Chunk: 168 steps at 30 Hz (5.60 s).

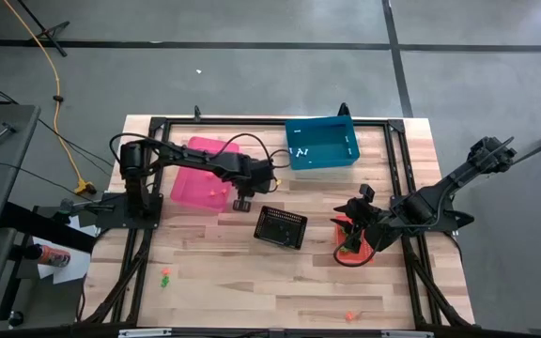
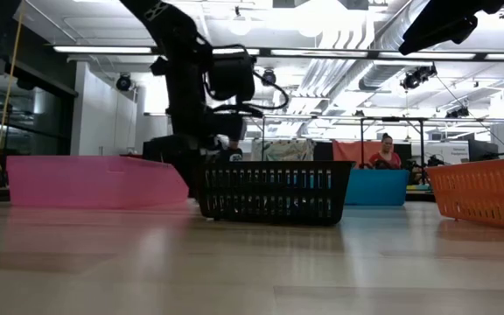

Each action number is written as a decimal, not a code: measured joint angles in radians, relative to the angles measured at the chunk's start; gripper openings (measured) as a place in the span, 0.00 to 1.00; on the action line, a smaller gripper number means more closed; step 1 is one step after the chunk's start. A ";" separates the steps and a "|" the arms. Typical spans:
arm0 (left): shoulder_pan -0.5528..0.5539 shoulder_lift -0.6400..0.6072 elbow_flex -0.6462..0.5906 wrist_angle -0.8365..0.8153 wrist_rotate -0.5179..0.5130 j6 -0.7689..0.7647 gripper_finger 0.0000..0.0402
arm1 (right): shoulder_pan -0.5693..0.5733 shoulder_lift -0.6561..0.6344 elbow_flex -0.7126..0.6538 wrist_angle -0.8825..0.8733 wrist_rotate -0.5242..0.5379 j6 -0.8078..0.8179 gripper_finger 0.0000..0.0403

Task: Sort Halloween decoration
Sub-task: Put the orange spider toy into the pink bin

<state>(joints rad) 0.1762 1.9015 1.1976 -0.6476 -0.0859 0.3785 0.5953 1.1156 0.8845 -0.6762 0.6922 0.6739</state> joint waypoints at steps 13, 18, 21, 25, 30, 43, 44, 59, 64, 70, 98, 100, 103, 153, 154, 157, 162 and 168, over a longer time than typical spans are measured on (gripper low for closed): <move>-0.034 -0.201 0.066 -0.081 -0.128 -0.006 0.00 | 0.000 0.000 0.000 0.000 0.000 0.002 0.35; -0.021 -0.280 0.039 -0.023 -0.003 -0.019 0.00 | 0.000 0.000 0.000 0.001 0.003 0.002 0.35; -0.002 -0.293 0.004 0.051 0.091 -0.042 0.00 | 0.000 0.000 0.000 0.004 0.003 0.003 0.35; 0.023 -0.266 -0.049 0.190 0.173 -0.081 0.02 | 0.000 0.002 0.000 0.005 0.003 0.000 0.35; 0.029 -0.153 -0.062 0.267 0.178 -0.088 0.13 | 0.000 0.002 0.000 0.003 0.003 -0.001 0.35; 0.019 0.021 -0.060 0.415 0.128 -0.060 0.40 | 0.000 0.003 0.000 -0.010 -0.001 0.000 0.35; 0.019 0.026 -0.060 0.416 0.128 -0.060 0.40 | 0.000 0.003 0.000 -0.009 -0.001 0.001 0.35; 0.027 0.093 -0.057 0.427 0.127 -0.109 0.32 | 0.000 0.003 0.000 -0.008 0.000 0.007 0.35; 0.032 0.085 -0.057 0.403 0.099 -0.118 0.04 | 0.000 0.003 0.000 -0.007 0.000 0.007 0.35; 0.040 0.031 -0.065 0.355 0.058 -0.113 0.01 | 0.000 0.003 0.000 -0.007 0.000 0.009 0.35; -0.013 -0.229 -0.159 0.314 0.069 -0.123 0.12 | 0.000 0.002 0.000 -0.001 -0.009 0.007 0.35; -0.012 -0.174 -0.174 0.354 0.080 -0.120 0.18 | 0.000 0.003 0.000 -0.001 -0.009 0.007 0.35; -0.012 -0.094 -0.182 0.395 0.080 -0.091 0.29 | 0.000 0.003 0.000 -0.002 -0.008 0.003 0.35; -0.081 0.067 -0.147 0.632 0.297 -0.040 0.46 | 0.000 0.002 0.000 0.000 -0.001 0.025 0.35; -0.082 0.071 -0.146 0.630 0.296 -0.046 0.46 | 0.000 0.002 0.000 0.000 -0.001 0.025 0.35; -0.082 0.088 -0.144 0.639 0.302 -0.041 0.46 | 0.000 0.002 0.000 -0.001 0.001 0.025 0.35; -0.085 0.097 -0.146 0.663 0.256 -0.061 0.37 | 0.000 0.003 0.000 0.000 0.003 0.025 0.35; -0.083 0.099 -0.143 0.637 0.174 -0.073 0.04 | 0.000 0.003 0.000 0.000 -0.002 0.025 0.35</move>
<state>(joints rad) 0.0934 2.0003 1.0543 -0.0111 0.0881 0.3051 0.5950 1.1183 0.8845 -0.6762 0.6905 0.6991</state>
